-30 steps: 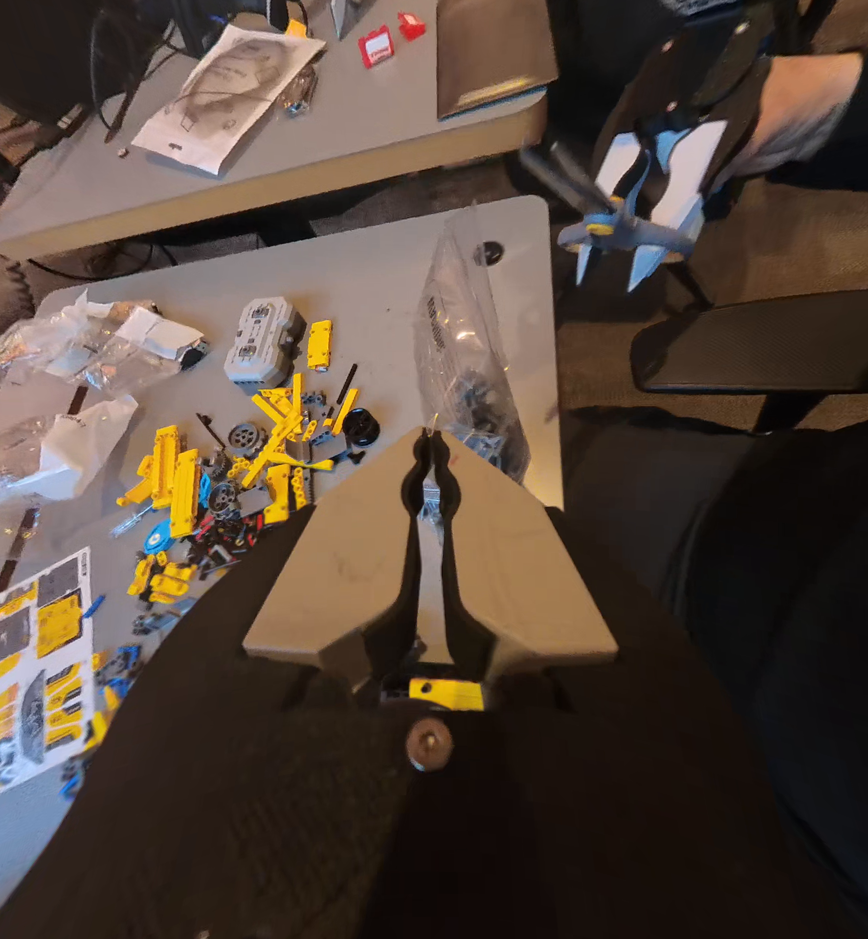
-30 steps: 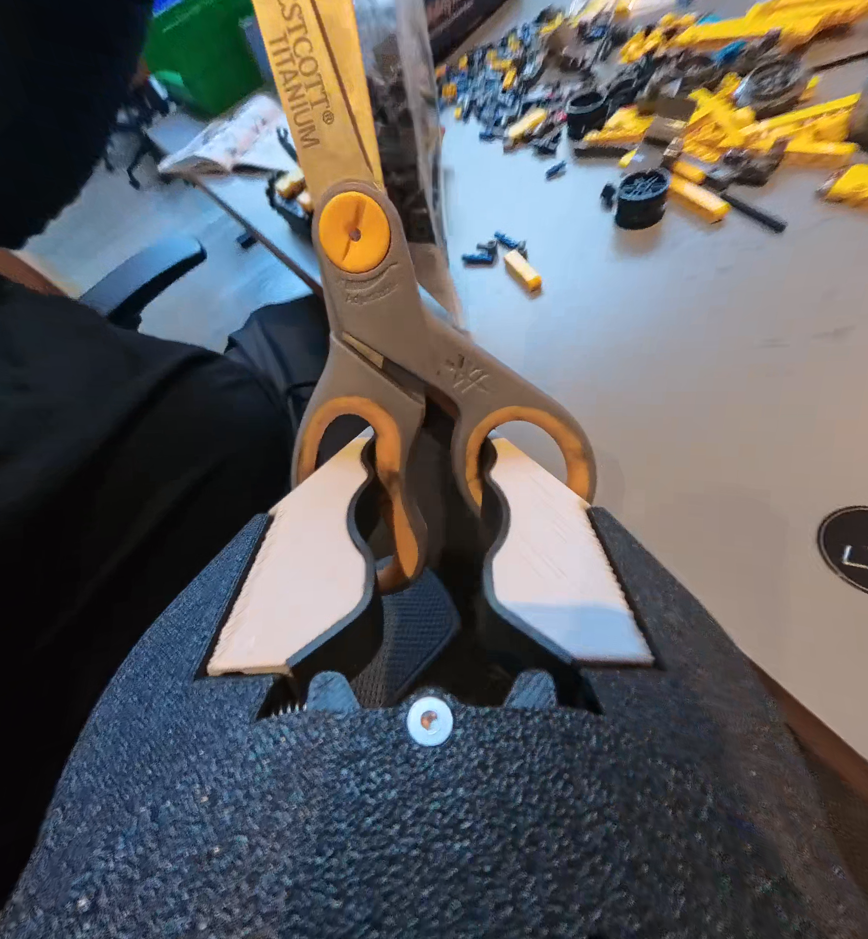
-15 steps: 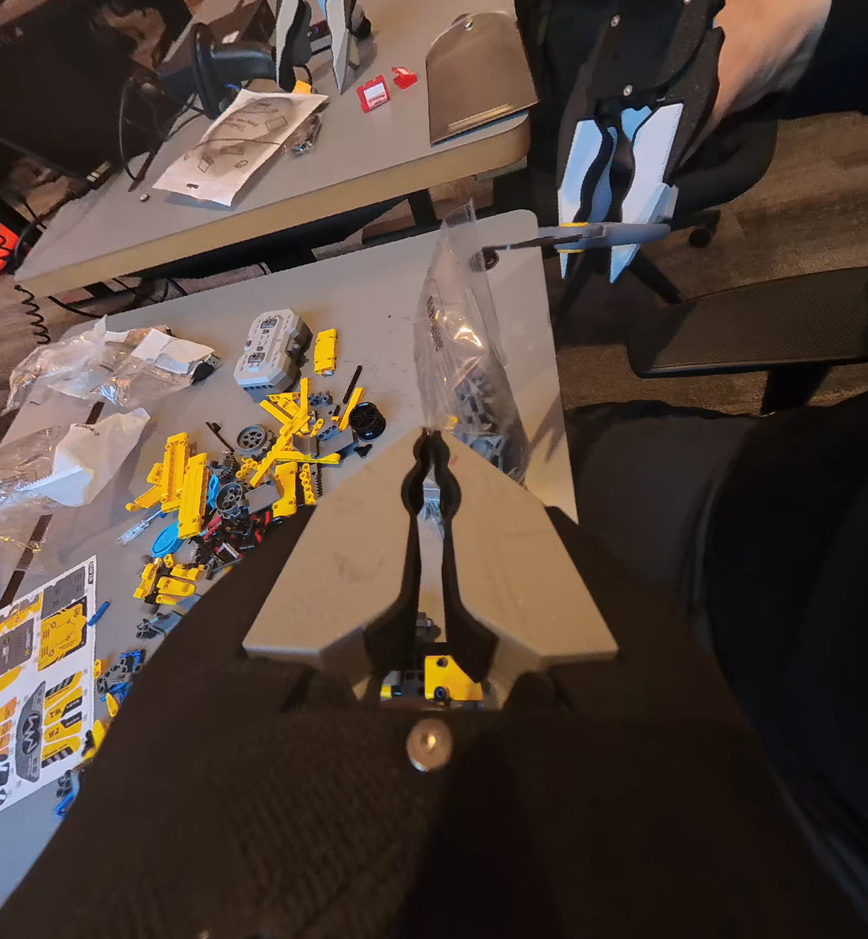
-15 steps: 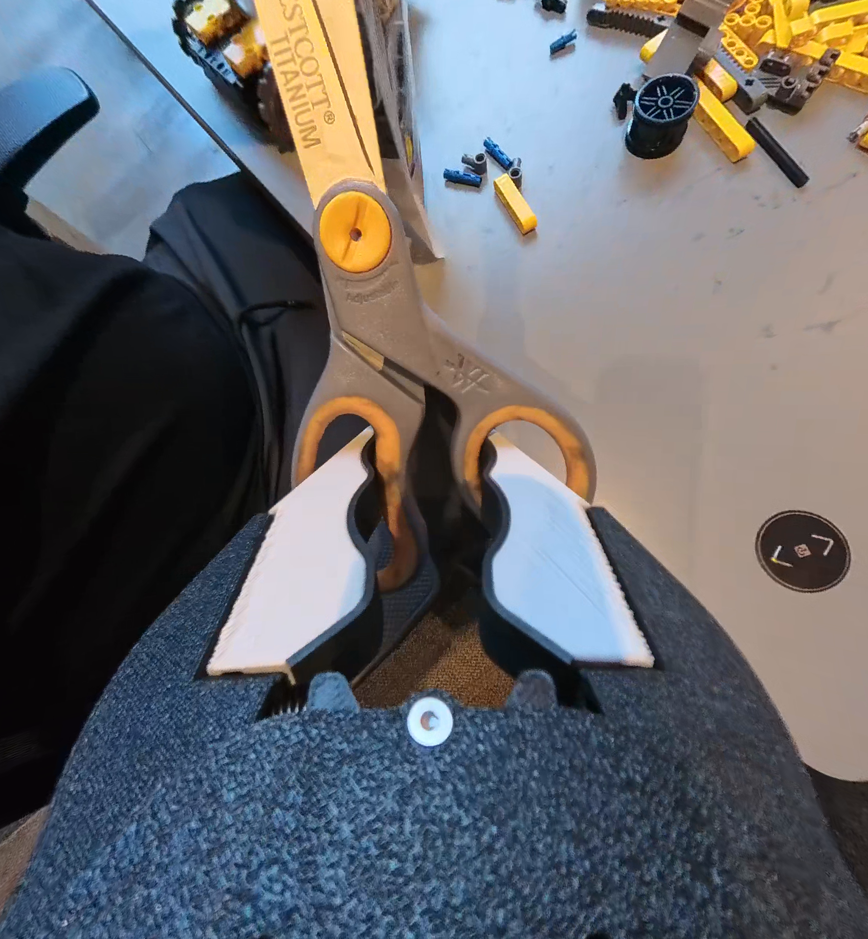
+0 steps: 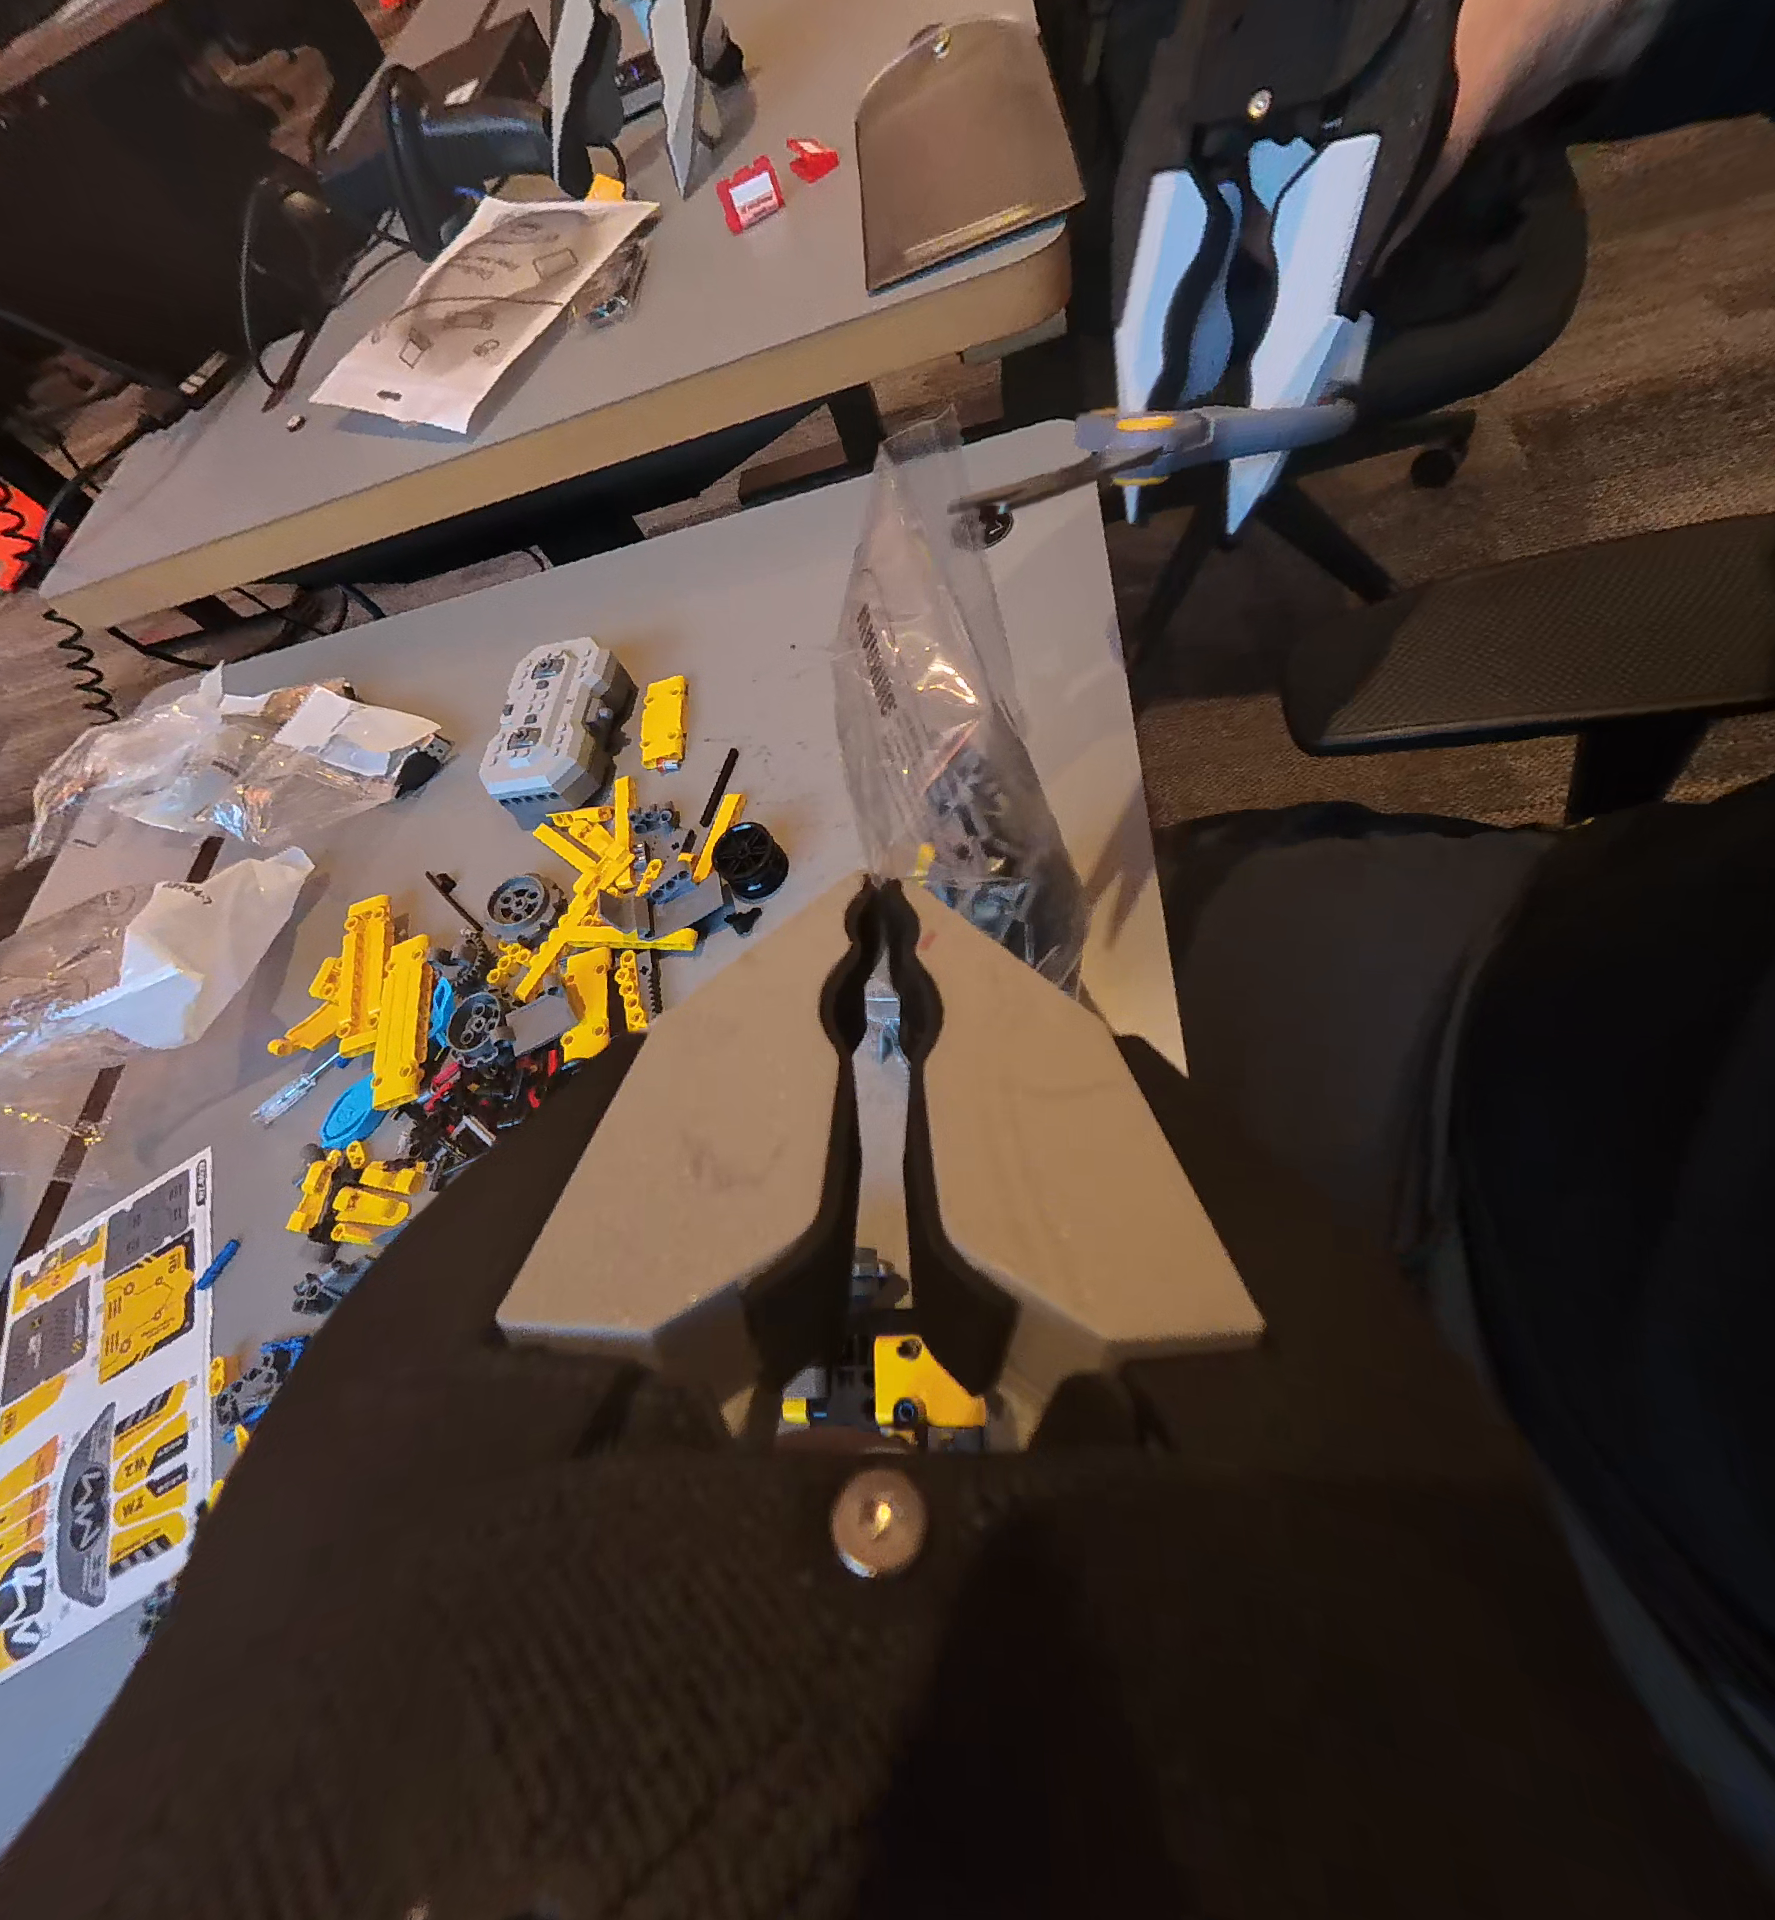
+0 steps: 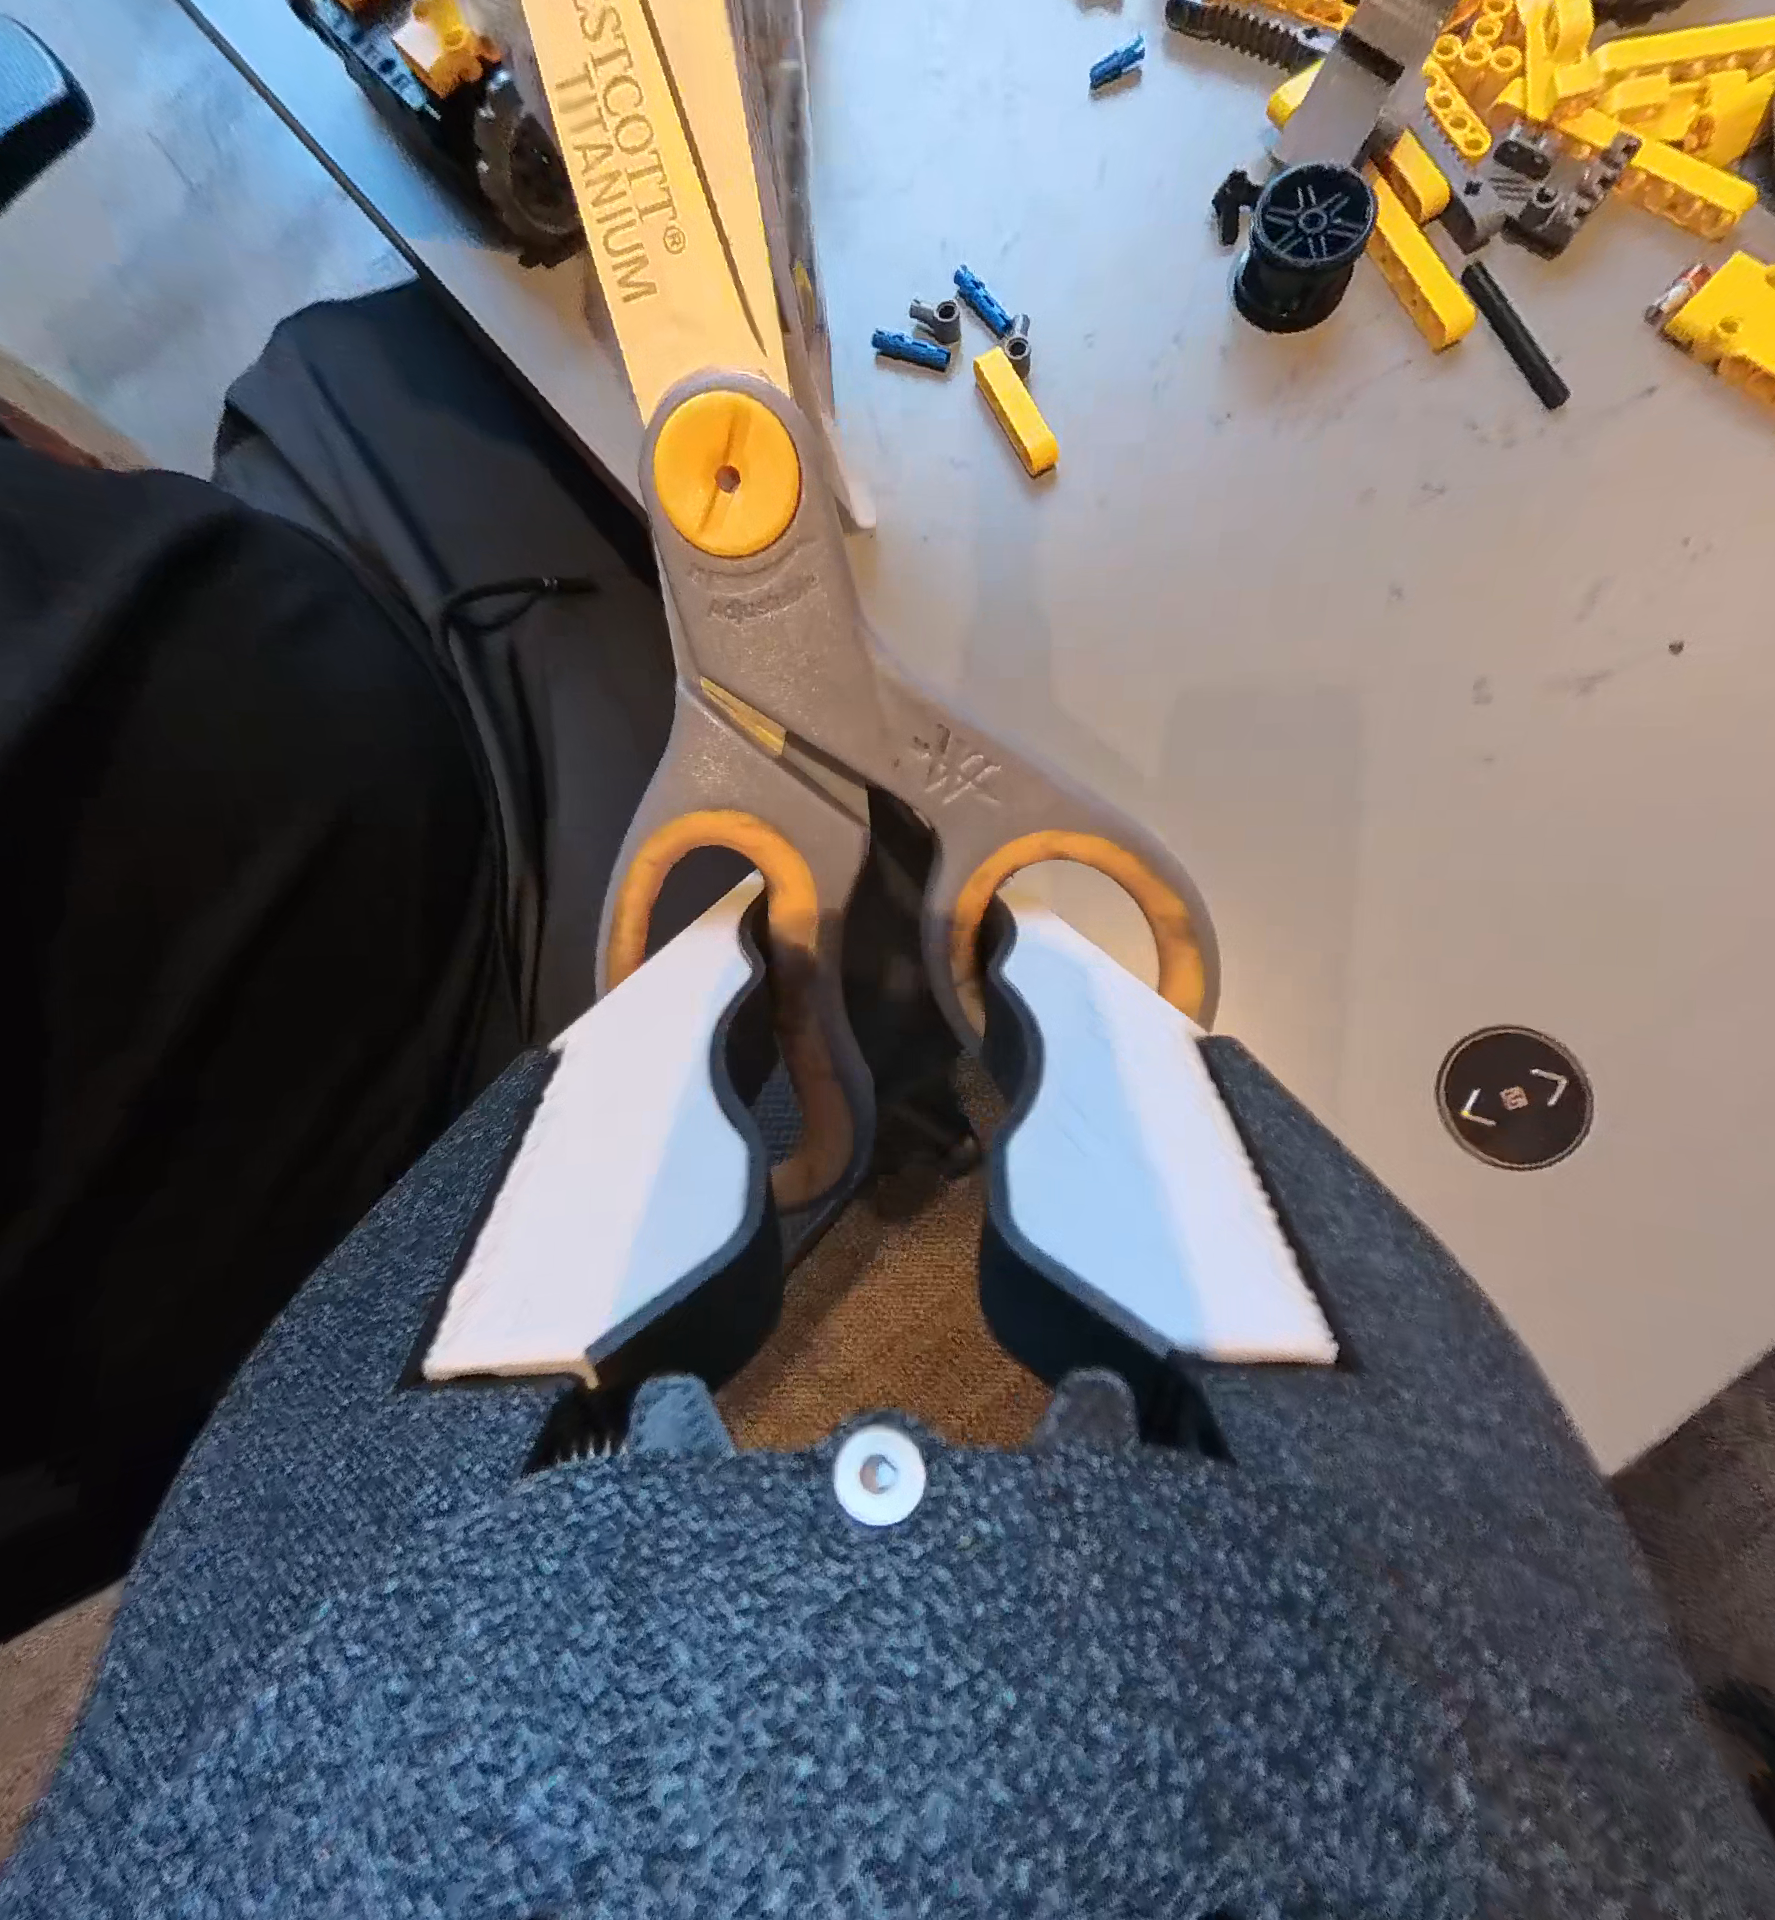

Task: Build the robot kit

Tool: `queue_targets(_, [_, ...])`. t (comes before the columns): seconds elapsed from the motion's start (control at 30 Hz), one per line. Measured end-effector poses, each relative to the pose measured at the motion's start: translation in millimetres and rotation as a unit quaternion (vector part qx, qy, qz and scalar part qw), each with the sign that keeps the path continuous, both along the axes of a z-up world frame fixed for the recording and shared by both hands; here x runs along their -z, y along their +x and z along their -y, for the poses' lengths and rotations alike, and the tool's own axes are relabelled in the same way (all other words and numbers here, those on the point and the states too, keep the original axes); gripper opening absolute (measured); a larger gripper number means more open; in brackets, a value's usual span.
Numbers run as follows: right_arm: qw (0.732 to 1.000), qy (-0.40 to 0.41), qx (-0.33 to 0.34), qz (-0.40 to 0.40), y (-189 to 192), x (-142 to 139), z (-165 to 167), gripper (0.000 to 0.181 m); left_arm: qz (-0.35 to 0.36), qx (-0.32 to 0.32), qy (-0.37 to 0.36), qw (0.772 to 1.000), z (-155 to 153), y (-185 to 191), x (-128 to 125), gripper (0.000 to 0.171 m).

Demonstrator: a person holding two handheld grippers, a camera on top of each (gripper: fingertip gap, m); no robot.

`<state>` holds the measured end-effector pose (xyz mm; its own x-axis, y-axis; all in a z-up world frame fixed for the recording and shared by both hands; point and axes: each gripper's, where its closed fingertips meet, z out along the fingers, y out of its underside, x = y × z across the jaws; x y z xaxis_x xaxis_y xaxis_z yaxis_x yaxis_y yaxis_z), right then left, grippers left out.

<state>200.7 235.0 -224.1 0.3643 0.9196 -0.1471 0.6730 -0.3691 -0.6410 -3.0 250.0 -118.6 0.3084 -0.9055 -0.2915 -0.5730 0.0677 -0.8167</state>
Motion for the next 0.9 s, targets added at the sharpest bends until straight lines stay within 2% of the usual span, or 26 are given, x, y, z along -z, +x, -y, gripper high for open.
queue_targets(0.03, [1.0, 0.004, -0.004, 0.009, -1, -2, -2, 0.034, -0.002, 0.003, 0.002, 1.0, 1, 1, 1, 0.0])
queue_targets(0.23, [0.998, 0.014, -0.023, 0.057, 1, -14, -15, 0.034, -0.014, 0.033, 0.031, 0.999, 3, -4, 2, 0.0])
queue_targets(0.43, [0.999, -0.002, -0.013, 0.045, -3, -9, -7, 0.034, 0.004, -0.014, -0.001, 1.0, -8, -13, 2, 0.0])
queue_targets(0.57, [0.998, -0.002, 0.013, 0.054, -2, -5, -5, 0.034, 0.001, -0.01, 0.001, 1.0, -5, -10, 2, 0.0])
queue_targets(0.9, [0.993, 0.029, 0.039, 0.105, 3, -29, -15, 0.034, -0.002, -0.012, 0.008, 1.0, 1, -9, 1, 0.0])
